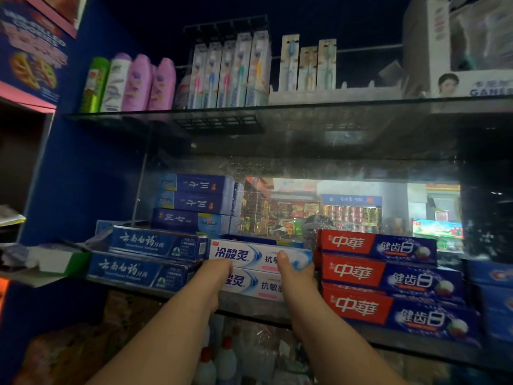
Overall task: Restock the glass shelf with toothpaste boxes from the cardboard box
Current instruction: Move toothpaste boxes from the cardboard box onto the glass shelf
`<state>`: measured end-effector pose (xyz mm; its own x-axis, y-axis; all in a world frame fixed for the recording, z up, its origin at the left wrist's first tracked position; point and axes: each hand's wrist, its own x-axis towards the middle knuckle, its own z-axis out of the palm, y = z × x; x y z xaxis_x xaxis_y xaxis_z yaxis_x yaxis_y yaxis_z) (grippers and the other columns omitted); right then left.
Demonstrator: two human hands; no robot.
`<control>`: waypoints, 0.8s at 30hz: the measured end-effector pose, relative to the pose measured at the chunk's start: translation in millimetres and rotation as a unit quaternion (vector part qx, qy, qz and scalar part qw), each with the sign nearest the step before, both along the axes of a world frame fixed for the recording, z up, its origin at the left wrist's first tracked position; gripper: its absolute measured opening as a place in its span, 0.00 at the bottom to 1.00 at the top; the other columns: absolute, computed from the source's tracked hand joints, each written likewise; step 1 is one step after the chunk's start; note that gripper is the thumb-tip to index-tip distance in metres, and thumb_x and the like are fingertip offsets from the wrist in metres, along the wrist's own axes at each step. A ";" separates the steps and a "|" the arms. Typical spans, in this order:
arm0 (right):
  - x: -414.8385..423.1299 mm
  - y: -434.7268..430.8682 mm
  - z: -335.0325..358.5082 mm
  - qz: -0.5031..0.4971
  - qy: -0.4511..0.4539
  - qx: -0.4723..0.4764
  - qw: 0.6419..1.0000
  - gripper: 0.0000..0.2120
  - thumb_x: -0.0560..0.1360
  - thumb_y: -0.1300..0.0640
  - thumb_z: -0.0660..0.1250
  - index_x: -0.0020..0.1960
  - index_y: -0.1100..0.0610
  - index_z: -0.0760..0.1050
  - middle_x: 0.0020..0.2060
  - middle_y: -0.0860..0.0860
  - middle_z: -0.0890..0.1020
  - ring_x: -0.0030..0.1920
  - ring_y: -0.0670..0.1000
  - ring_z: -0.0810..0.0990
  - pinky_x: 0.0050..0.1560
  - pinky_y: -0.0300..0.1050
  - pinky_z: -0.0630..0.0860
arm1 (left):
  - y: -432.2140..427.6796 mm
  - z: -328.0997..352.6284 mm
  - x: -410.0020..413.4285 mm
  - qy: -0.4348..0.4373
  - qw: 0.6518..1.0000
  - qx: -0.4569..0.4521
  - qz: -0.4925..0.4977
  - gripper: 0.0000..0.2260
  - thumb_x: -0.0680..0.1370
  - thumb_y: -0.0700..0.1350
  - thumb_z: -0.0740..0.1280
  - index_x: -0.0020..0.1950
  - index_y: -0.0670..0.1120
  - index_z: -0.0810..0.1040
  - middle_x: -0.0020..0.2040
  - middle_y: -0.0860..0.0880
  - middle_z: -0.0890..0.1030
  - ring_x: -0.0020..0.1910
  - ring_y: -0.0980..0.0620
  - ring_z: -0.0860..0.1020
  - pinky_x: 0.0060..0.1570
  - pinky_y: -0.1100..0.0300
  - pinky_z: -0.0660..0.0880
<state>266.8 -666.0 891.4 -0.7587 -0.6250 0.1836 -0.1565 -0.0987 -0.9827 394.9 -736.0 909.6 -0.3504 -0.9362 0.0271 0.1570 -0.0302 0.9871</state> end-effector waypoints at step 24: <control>34.6 27.7 -10.7 -0.048 0.145 0.014 0.988 0.43 0.75 0.34 0.59 0.79 0.53 0.43 0.78 0.53 0.44 0.77 0.59 0.51 0.74 0.61 0.56 | 27.3 -23.6 3.7 -0.107 0.974 -0.192 0.061 0.28 0.74 0.41 0.63 0.74 0.47 0.61 0.72 0.46 0.66 0.67 0.46 0.69 0.69 0.52 0.67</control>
